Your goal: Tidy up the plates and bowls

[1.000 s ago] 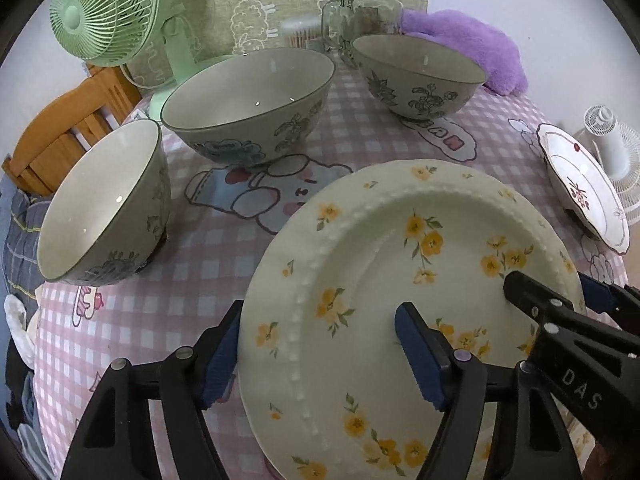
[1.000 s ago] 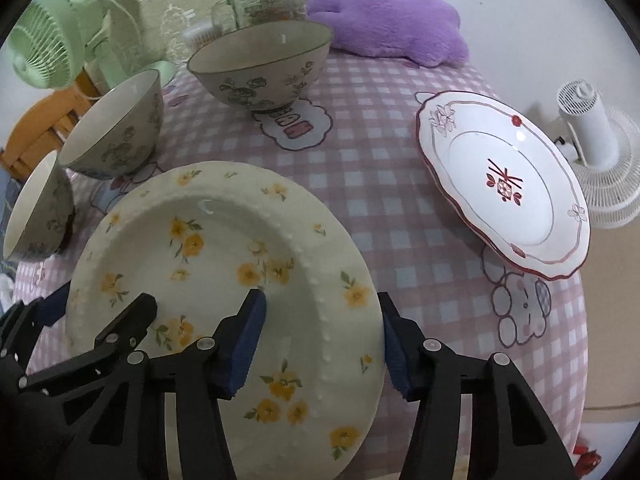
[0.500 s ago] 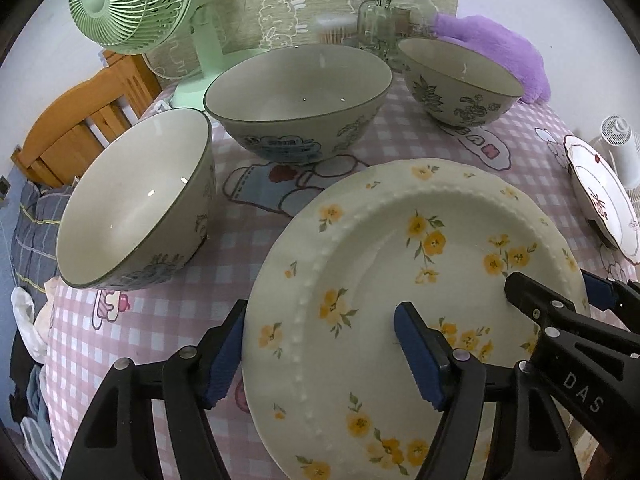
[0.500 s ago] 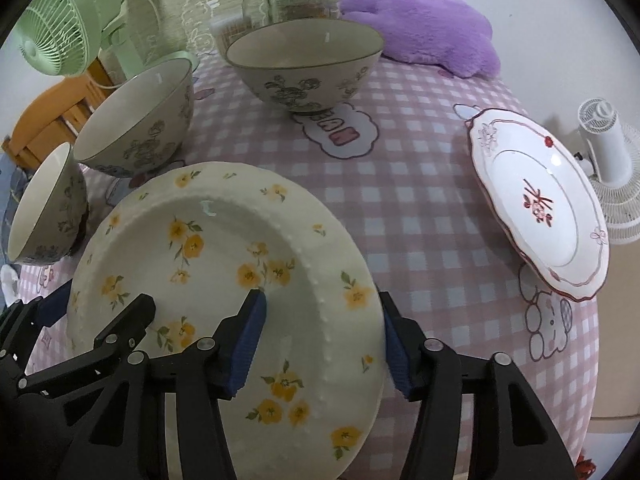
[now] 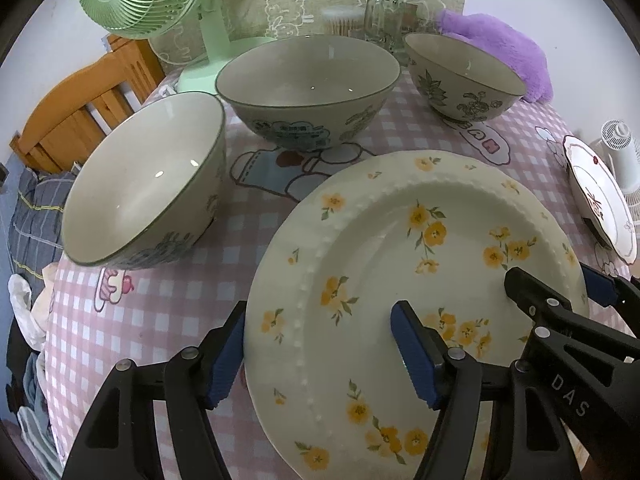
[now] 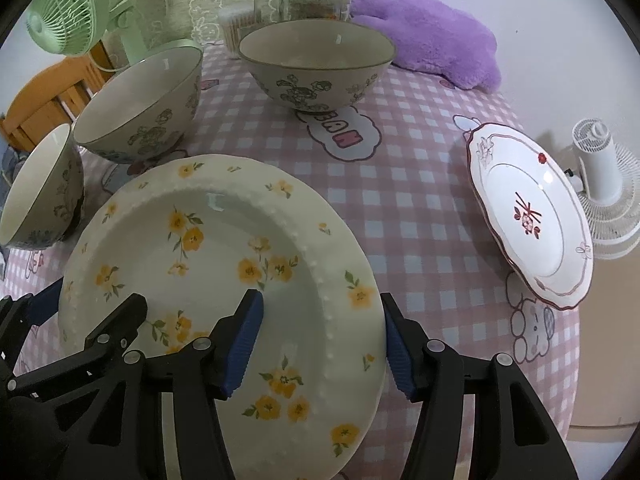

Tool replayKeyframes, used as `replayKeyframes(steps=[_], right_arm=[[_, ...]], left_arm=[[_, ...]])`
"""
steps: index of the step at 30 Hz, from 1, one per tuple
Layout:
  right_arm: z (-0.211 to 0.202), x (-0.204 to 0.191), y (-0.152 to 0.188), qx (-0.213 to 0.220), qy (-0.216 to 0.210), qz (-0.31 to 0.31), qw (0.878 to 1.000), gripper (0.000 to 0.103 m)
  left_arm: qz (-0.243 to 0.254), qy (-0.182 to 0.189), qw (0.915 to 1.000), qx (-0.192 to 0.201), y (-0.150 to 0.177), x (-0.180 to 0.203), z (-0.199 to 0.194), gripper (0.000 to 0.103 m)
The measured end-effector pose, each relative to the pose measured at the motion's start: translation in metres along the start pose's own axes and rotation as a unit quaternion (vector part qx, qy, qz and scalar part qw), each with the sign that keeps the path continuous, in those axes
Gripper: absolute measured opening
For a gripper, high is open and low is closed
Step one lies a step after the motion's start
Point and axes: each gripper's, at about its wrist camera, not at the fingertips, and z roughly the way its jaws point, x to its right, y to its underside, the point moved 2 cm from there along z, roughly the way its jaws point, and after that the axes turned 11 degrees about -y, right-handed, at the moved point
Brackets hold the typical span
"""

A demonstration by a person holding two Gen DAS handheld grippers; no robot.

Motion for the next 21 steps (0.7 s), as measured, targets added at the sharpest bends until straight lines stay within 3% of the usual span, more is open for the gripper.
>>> replayKeyframes(steps=[21], right_arm=[[-0.07, -0.05, 0.024, 0.037, 0.018, 0.001, 0.999, 0.06]], left_arm=[[-0.007, 0.005, 0.9992, 0.039, 0.021, -0.053, -0.063, 0.071]])
